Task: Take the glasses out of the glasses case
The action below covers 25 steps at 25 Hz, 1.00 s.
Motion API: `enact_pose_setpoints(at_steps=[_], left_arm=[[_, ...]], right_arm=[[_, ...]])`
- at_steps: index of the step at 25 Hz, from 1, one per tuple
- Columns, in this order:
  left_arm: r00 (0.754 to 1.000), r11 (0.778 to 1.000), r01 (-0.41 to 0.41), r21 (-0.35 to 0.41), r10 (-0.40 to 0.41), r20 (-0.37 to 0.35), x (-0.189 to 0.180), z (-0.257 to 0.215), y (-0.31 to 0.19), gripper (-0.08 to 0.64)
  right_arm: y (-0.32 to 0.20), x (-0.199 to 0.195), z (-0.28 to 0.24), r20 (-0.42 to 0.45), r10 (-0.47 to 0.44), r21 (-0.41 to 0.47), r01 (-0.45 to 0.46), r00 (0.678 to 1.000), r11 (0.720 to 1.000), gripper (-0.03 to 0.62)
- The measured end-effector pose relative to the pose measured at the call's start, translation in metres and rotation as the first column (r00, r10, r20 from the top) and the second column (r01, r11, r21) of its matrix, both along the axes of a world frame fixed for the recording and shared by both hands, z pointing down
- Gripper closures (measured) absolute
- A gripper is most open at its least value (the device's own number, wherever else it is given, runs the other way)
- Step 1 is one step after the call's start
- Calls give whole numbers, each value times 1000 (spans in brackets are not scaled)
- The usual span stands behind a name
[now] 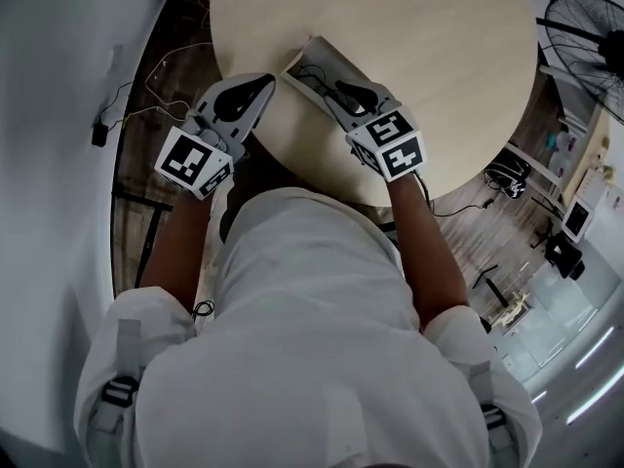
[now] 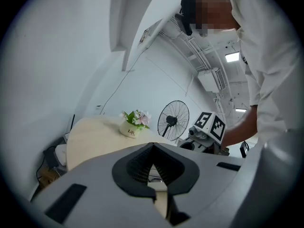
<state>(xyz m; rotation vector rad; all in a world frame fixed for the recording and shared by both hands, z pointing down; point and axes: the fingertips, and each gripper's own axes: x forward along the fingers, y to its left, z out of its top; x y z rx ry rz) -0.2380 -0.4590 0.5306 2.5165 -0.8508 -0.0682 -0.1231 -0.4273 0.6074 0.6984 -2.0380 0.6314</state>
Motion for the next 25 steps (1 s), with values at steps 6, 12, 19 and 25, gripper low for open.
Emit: enact_pose_setpoints(at_steps=[6, 12, 19, 25], left_arm=[[1000, 1000, -11, -10, 11, -2, -6, 17, -2, 548], [1000, 999, -24, -30, 24, 0, -14, 29, 1, 548], [1000, 999, 1, -47, -1, 14, -30, 38, 2, 548], [1000, 999, 11, -46, -11, 1, -35, 39, 0, 548]], right_arm=[[2, 1, 38, -114, -39, -102, 27, 993, 994, 485], [0, 4, 54, -179, -49, -161, 20, 983, 987, 499], [3, 3, 58, -218, -135, -212, 89, 967, 973, 515], [4, -2, 60, -246, -181, -262, 114, 952, 958, 531]])
